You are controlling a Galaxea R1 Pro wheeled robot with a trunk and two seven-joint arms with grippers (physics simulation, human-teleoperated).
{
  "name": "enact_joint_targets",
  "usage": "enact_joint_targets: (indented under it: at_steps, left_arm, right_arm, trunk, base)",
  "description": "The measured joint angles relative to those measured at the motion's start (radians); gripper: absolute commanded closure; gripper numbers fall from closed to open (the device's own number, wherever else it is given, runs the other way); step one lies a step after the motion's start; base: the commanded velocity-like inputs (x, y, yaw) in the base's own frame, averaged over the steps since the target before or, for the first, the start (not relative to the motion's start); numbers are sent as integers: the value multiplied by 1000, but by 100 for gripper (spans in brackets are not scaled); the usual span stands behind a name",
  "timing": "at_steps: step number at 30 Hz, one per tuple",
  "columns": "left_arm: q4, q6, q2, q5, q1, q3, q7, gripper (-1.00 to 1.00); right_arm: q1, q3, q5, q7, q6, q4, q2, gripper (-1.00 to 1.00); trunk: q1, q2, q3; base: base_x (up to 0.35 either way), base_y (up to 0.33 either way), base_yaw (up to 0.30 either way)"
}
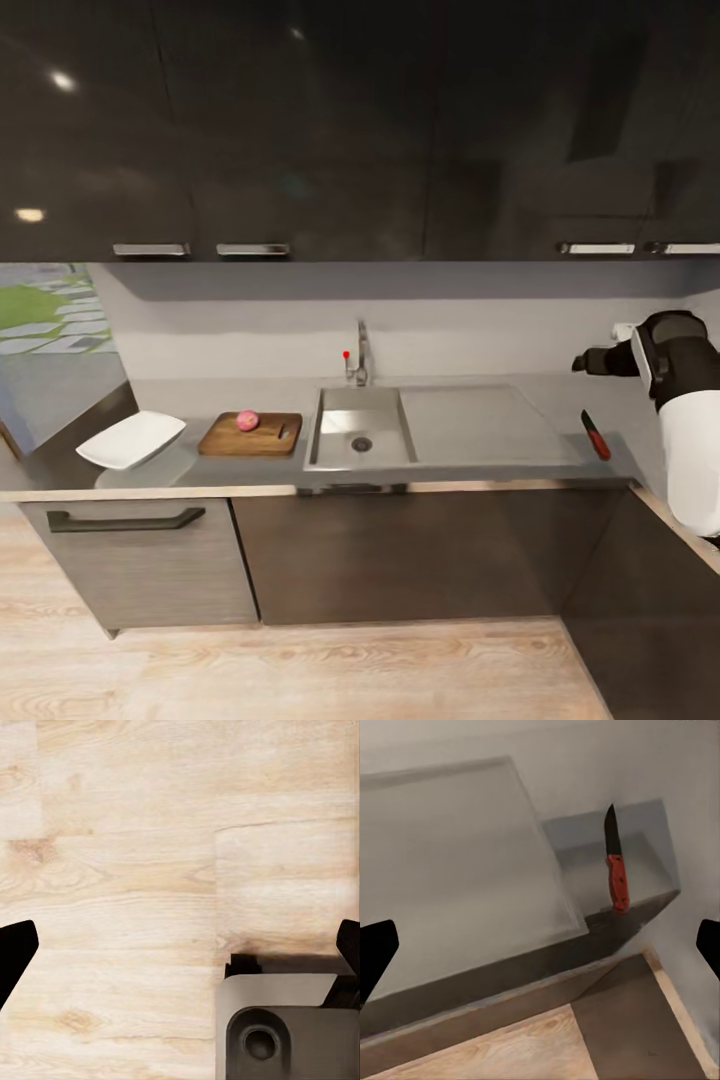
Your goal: In the kitchen, take the Vidalia onion out of the sink, dice it on the chopping board with the paring knife, put the diced onion into the bowl on the countertop, then place both the paring knife and the chopping board into the sink.
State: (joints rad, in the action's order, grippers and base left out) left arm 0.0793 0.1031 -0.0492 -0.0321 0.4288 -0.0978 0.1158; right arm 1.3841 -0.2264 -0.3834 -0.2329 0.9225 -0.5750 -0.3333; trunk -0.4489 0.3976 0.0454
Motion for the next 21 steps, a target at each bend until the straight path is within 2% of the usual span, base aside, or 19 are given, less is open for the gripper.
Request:
enact_joint_targets:
  at_steps: [10,12,21]
  left_arm:
    - [-1,0,0,0,0,0,0,-100]
    - [-1,0,0,0,0,0,0,-100]
    - [-1,-2,0,0,0,1,1,-100]
  right_arm:
    - [0,3,-2,-2,-133,172,-41,-100]
    - [0,3,-3,-2,-187,225,-60,-100]
    - [-1,3,-1,-20,-254,296,-101,-100]
  trunk:
    - [0,0,0]
    - [0,0,0]
    - [0,0,0]
  base:
    - [298,-102,0]
    - [308,-39,0]
    - [305,-122,0]
